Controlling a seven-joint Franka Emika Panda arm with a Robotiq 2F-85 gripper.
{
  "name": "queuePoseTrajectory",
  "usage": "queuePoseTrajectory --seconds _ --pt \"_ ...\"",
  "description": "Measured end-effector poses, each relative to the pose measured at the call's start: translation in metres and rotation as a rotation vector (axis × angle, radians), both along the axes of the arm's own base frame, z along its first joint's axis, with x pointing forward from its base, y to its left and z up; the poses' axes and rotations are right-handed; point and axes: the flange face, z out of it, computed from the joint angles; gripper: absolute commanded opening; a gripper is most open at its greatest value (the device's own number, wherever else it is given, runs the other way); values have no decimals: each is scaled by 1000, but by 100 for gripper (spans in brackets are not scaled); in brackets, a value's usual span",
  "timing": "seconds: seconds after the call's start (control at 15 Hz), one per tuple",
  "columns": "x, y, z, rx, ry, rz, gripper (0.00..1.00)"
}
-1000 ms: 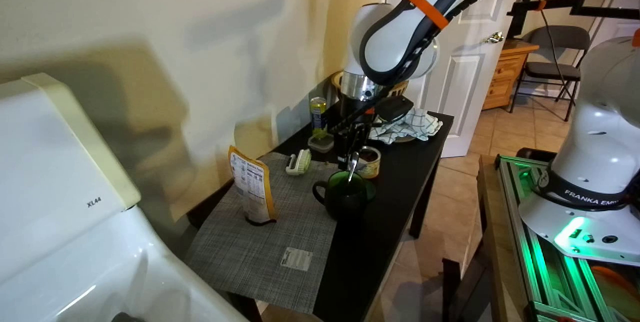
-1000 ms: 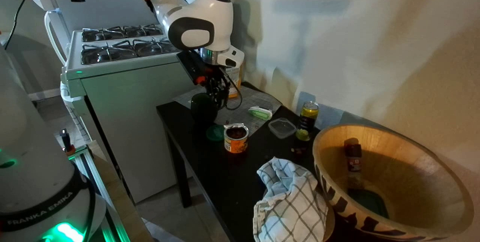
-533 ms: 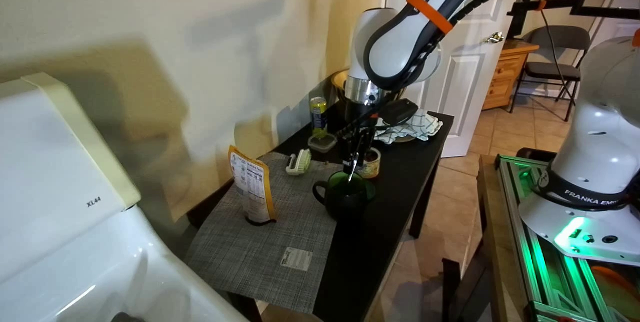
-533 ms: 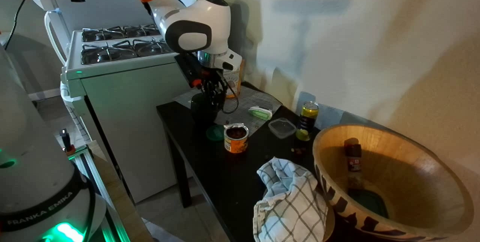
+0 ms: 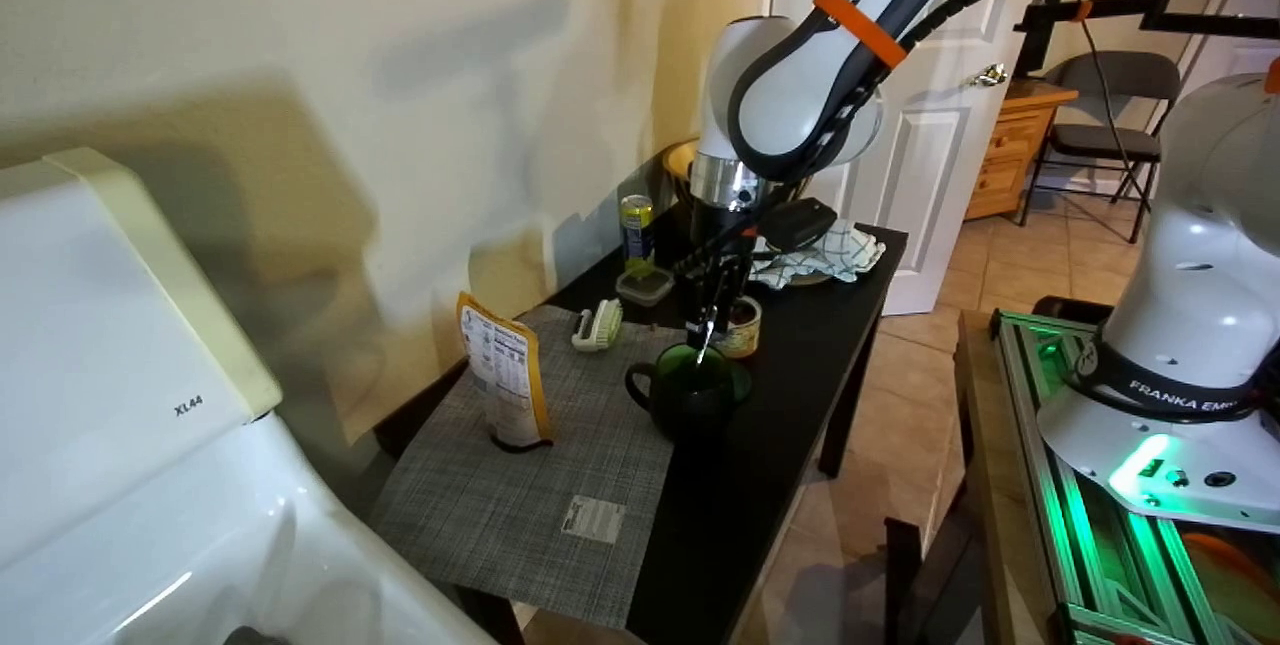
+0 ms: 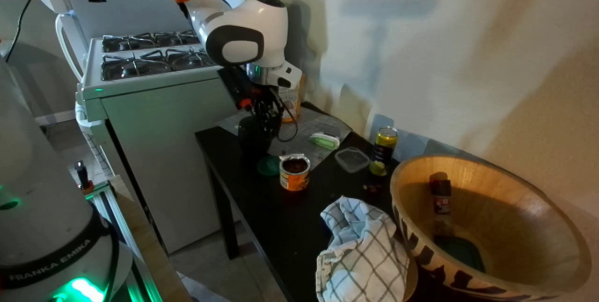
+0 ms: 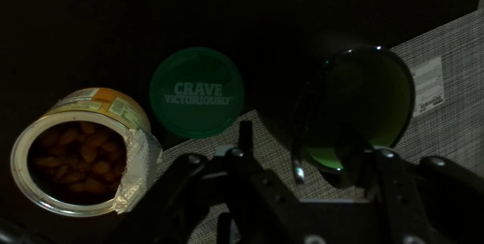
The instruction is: Use the spoon to transfer some contents from the can into the transparent bowl
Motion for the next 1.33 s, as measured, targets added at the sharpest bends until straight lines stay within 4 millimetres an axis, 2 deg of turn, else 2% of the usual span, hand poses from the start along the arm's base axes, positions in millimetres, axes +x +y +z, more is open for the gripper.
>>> queuePoseTrajectory --seconds 0.2,0.47,1.33 --pt "0 0 0 0 1 0 56" --pt "-1 0 -1 1 3 -1 51" --pt "0 -2 6 -10 -46 17 44"
